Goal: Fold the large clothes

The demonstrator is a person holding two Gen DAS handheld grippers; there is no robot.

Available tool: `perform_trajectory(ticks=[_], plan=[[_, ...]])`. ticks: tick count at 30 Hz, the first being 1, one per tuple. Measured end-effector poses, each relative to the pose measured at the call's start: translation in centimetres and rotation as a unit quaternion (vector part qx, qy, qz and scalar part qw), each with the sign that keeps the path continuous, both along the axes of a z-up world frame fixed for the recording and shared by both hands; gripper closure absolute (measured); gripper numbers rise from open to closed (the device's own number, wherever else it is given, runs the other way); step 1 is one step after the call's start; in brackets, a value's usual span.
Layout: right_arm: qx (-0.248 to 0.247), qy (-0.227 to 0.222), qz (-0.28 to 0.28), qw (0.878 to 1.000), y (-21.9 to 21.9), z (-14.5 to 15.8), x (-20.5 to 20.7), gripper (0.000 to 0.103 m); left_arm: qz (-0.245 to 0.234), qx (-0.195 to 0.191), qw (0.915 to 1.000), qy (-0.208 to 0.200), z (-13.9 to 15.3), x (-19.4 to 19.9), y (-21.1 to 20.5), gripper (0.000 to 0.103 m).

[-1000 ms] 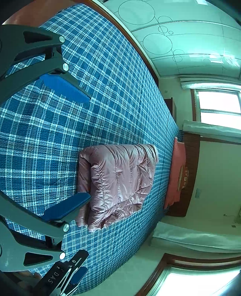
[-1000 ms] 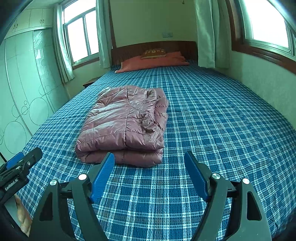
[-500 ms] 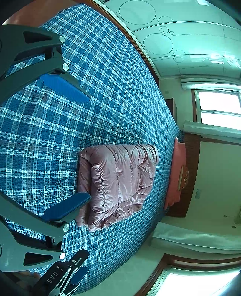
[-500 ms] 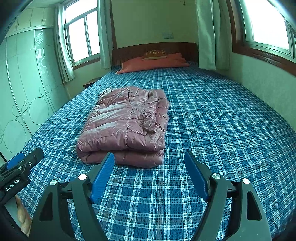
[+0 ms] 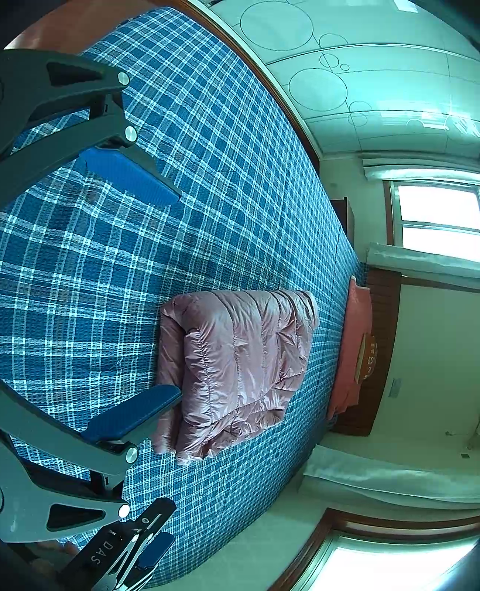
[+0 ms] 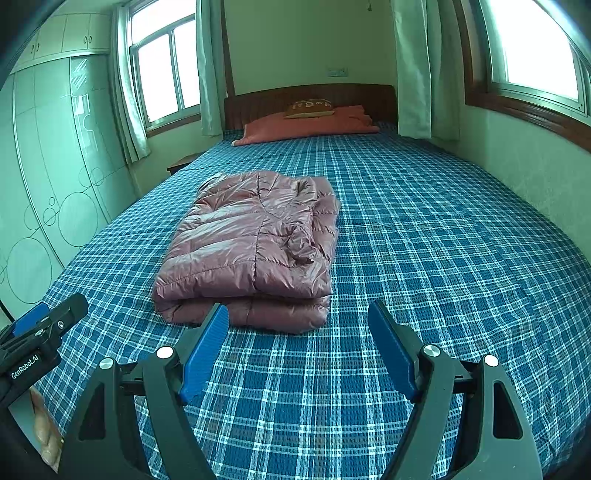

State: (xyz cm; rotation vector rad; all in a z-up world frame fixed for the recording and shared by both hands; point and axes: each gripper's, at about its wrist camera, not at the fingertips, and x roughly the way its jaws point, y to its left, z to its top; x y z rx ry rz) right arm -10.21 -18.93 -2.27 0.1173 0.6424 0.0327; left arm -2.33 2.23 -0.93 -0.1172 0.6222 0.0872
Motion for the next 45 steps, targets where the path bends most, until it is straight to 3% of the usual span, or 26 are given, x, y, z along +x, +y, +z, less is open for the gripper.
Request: perform_trajectory(ticks=[45], plan=[[0.001, 0.026, 0.005, 1.000, -0.3, -2.3, 1.4, 0.026, -0.005, 0.009, 0.9999, 0.009, -1.9, 1.3, -0.4, 0.002]])
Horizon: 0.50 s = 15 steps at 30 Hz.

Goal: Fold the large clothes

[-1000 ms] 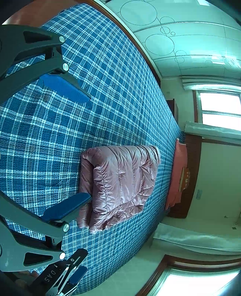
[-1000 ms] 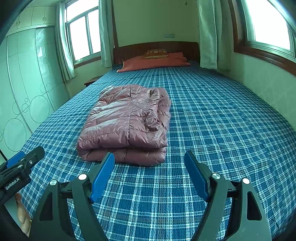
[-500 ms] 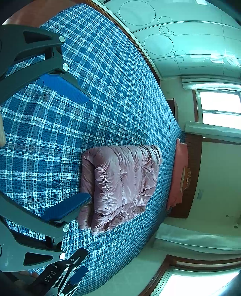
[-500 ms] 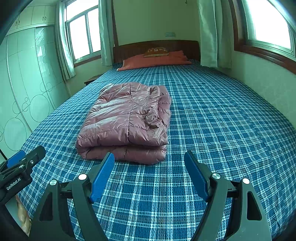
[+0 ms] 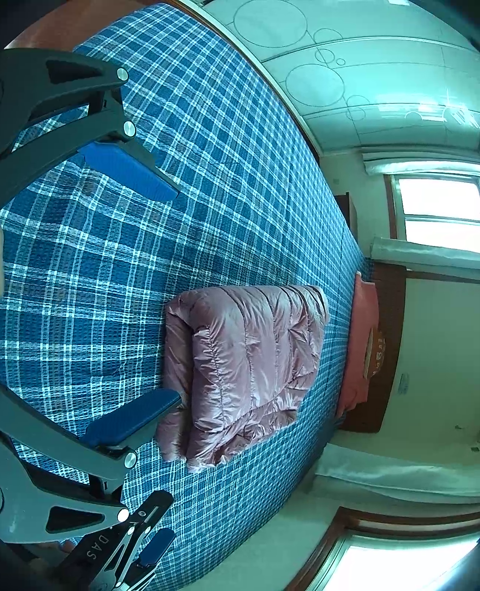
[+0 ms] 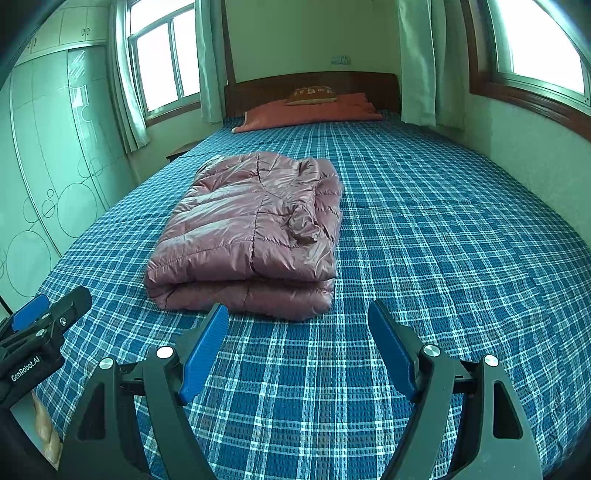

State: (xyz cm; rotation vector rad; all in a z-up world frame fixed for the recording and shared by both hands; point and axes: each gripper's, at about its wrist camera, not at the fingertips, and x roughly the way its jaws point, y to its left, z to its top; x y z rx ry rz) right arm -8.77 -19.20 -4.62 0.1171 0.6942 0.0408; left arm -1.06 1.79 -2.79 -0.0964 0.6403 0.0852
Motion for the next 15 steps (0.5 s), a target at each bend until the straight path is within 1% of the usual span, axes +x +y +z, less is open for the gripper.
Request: perform_trajectory(ticks=[2, 5, 10, 13, 15], plan=[[0.001, 0.003, 0.000, 1.000, 0.0, -0.3, 0.2, 0.026, 0.006, 0.000, 1.0000, 0.001, -0.2, 0.2, 0.1, 0.002], [0.003, 0.009, 0.002, 1.000, -0.1, -0.7, 0.6, 0.026, -0.005, -0.010, 0.9999, 0.000, -0.4, 0.8, 0.1, 0.002], [0.003, 0.017, -0.001, 1.000, -0.5, -1.4, 1.3, 0.026, -0.006, 0.009, 0.9999, -0.006, -0.5, 2.1, -0.2, 0.002], [0.000, 0.021, -0.010, 1.000, -1.4, -1.6, 2.0, 0.026, 0.001, 0.008, 1.0000, -0.003, -1.0, 3.6, 0.5, 0.002], [-0.004, 0.022, -0.025, 0.999, -2.7, -1.8, 2.8, 0.026, 0.012, 0.012, 0.9999, 0.001, -1.5, 5.0, 1.5, 0.002]])
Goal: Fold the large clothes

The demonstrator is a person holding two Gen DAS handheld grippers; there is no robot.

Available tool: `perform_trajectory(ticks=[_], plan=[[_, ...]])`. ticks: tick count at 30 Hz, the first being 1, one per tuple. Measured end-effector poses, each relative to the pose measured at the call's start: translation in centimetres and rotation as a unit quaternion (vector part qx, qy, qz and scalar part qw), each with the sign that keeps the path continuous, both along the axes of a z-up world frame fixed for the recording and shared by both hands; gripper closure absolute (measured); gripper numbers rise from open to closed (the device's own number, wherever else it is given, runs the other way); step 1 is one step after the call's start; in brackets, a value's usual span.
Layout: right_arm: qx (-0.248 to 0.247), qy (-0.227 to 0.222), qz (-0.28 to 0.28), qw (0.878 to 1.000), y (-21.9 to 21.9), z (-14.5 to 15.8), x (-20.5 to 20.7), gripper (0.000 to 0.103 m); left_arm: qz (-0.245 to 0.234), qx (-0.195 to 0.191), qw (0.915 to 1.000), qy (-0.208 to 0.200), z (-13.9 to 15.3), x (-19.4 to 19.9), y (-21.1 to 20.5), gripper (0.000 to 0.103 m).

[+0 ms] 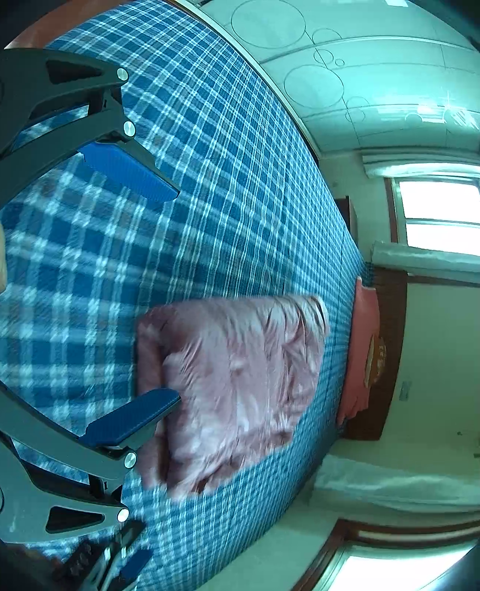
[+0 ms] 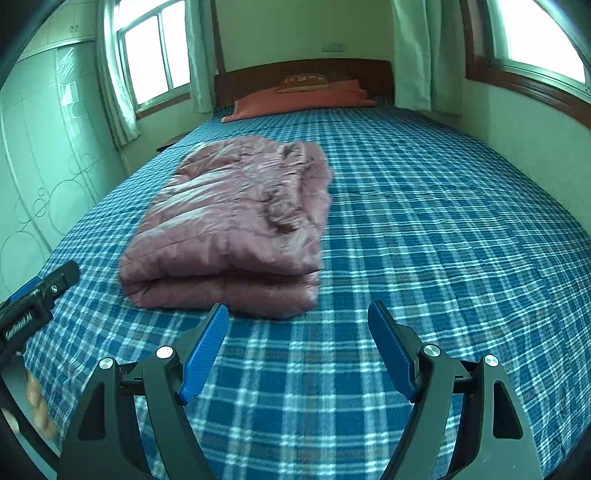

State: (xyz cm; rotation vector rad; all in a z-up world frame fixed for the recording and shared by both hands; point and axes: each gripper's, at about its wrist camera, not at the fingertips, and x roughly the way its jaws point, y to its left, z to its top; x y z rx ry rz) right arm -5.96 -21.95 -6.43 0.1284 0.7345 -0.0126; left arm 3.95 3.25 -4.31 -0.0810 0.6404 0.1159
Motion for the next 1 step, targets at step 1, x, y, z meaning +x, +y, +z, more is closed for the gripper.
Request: perform_trajectory(ticks=[1], plan=[[-0.003, 0.001, -0.009, 1.000, -0.68, -0.12, 0.39, 0.024, 0.009, 0.006, 0.9999, 0.003, -0.37, 0.83, 0.72, 0.002]])
